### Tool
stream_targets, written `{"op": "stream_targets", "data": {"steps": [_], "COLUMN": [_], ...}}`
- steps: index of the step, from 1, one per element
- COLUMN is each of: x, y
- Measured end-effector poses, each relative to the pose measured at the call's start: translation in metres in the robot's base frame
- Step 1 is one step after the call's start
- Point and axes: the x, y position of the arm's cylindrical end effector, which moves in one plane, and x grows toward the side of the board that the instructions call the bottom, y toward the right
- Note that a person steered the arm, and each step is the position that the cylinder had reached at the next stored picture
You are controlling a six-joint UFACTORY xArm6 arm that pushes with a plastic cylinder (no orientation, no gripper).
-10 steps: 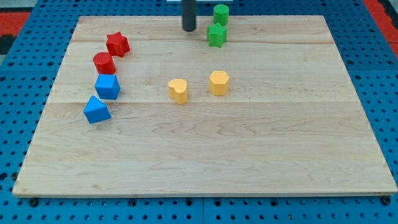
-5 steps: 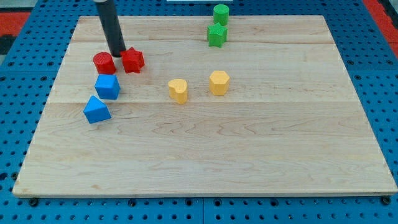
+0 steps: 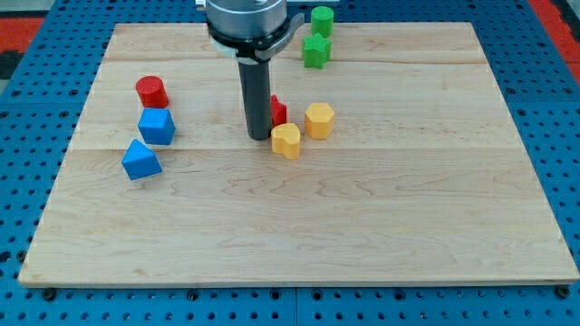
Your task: Move the red star below the green star
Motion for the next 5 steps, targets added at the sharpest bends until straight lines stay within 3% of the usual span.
{"op": "stream_targets", "data": {"steps": [2, 3, 4, 5], "x": [-0.051, -0.058, -0.058, -0.014], "y": [0.0, 0.058, 0.101, 0.064]}}
